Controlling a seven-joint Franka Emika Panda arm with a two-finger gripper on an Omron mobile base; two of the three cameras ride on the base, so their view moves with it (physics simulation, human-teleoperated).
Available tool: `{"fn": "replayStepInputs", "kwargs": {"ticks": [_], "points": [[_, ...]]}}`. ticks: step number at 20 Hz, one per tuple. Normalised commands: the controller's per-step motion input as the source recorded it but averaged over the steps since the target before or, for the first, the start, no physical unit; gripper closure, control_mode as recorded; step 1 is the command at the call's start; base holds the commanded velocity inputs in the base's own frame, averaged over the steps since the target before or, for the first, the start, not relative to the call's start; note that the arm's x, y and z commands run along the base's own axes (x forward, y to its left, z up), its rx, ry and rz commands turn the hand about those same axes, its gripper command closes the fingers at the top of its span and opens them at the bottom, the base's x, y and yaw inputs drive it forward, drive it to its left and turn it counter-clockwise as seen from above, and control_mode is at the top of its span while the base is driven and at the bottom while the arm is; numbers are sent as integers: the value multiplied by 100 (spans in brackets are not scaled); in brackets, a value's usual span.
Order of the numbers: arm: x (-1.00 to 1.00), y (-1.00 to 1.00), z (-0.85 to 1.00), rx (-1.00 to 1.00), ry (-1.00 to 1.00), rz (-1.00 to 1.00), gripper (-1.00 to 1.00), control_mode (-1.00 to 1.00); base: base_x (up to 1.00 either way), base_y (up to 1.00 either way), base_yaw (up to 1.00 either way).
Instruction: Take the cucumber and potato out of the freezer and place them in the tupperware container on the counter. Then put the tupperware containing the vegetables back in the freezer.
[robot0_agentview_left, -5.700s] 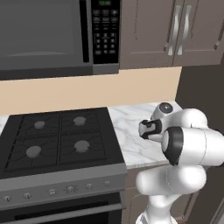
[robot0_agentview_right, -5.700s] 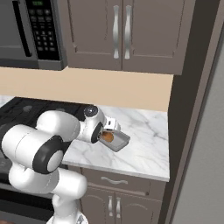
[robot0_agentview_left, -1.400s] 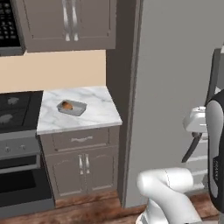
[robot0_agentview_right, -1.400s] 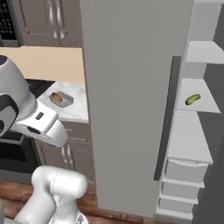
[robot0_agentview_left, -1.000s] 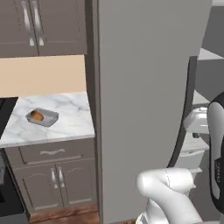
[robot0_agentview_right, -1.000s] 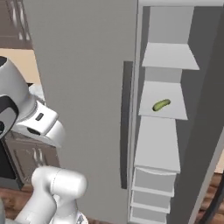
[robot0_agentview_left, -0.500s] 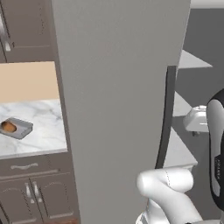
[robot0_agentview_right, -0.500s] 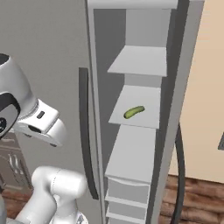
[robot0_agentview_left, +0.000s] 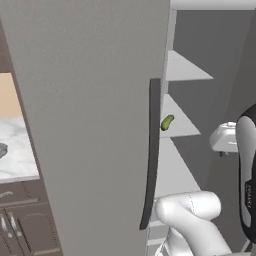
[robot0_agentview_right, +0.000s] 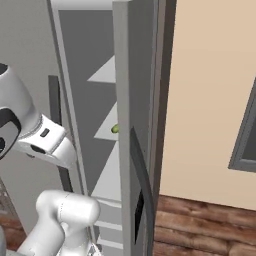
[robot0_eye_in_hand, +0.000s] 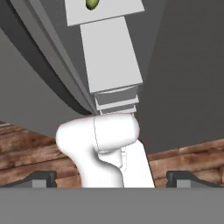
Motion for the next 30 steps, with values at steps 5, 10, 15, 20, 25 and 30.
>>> {"fn": "replayStepInputs", "kwargs": {"ticks": [5, 10, 15, 20, 25, 30], "points": [[0, 0, 0, 0, 0, 0, -100, 100, 55, -74, 0], [0, 0, 0, 0, 0, 0, -100, 100, 85, -64, 0], [20, -8, 0, 0, 0, 0, -100, -100, 80, -36, 0], [100, -33, 0, 0, 0, 0, -100, -100, 0, 0, 0], [99, -12, -4, 0, 0, 3, -100, -100, 0, 0, 0], [75, 0, -27, 0, -3, 4, -100, -100, 0, 0, 0]]}}
